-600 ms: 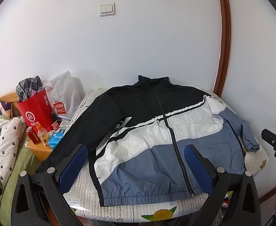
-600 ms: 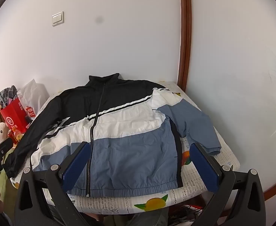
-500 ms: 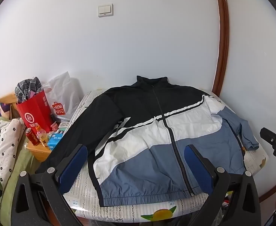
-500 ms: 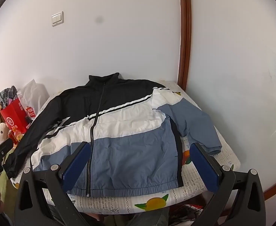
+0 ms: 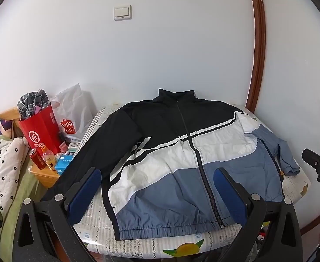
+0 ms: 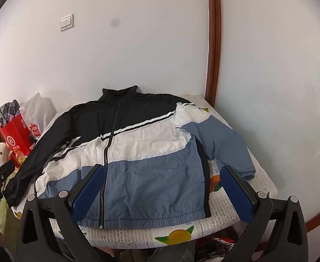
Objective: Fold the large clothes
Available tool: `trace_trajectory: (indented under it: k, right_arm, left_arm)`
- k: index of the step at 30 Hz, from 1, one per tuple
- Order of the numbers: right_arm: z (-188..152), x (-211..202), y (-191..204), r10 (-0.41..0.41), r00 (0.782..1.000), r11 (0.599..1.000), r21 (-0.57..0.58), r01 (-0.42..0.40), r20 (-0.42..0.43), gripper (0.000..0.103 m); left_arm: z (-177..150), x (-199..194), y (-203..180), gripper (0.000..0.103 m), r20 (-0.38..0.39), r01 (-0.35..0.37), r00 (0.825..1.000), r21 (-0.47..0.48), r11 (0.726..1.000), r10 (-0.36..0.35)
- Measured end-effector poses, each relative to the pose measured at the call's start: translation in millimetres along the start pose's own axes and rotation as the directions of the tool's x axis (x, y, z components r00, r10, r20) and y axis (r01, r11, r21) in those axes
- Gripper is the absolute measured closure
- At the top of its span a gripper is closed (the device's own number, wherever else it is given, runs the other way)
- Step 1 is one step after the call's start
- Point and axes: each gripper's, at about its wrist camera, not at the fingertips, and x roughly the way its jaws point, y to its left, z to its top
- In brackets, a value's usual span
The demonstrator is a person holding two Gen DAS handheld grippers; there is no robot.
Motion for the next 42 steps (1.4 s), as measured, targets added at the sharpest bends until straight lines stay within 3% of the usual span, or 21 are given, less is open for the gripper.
trace_trajectory:
  k: [42]
  right_arm:
    - [1.9,-2.5,2.3,0.004,1.0,1.0,0.0,-0.004,0.001,0.0]
  left_arm:
    - [3.4,-3.4,3.6,0.0,0.001,-0.007,1.0,-0.004,1.0,0.007]
